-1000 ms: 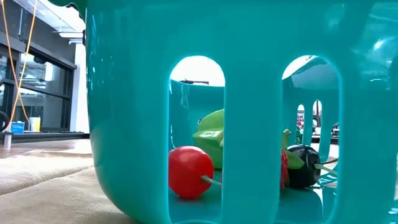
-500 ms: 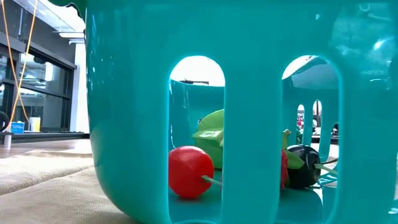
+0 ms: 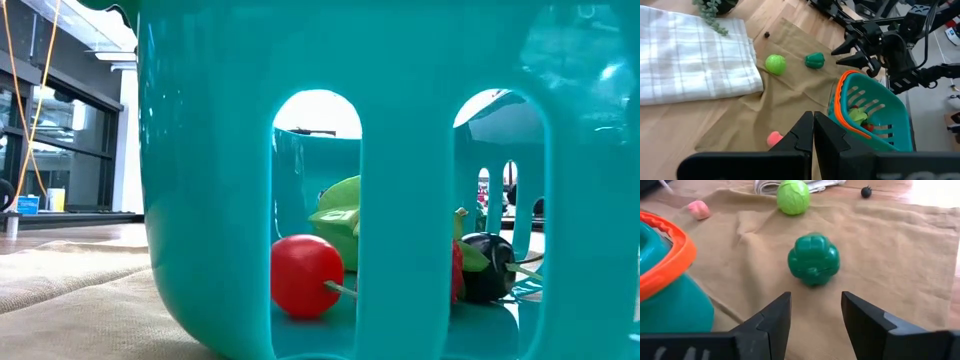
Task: Pick and placing Produce into tupperware
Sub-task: Put the blueberry into the blue bin
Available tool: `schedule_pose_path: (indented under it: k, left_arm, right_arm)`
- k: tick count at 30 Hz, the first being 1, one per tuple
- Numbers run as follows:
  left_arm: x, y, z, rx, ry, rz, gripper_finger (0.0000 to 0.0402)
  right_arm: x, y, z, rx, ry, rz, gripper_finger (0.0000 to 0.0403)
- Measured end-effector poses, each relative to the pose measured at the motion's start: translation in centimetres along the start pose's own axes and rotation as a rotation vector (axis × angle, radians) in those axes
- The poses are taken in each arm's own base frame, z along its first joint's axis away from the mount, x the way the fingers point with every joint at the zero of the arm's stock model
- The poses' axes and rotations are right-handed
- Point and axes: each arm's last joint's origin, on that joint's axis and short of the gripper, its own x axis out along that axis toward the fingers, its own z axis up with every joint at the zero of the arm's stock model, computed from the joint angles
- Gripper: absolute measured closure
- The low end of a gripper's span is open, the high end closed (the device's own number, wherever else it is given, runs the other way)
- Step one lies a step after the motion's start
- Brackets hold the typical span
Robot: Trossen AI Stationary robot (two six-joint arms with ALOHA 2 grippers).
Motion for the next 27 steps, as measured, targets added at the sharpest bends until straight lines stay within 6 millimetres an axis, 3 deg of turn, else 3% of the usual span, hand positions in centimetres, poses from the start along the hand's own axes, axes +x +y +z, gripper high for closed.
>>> schedule_pose_path:
  k: [17,21,27]
  left_arm:
    - [0.0,0.0,0.1,-0.004,-0.011,-0.003,0.0399]
    - [0.0,0.0,0.1,-0.005,-0.010,-0.003,0.0399]
    - [0.0,0.0,0.1,-0.007,-0.011,-0.002,0.0399]
  right_arm:
    - [-1.5,0.2,-0.3,-0.020,0.106,0.041,0.0167]
    - [-2.5,0.6,2.0,0.014,0.137,0.072,0.0166]
    - [-3.6,1.1,8.3,0.166,0.299,0.142,0.0166]
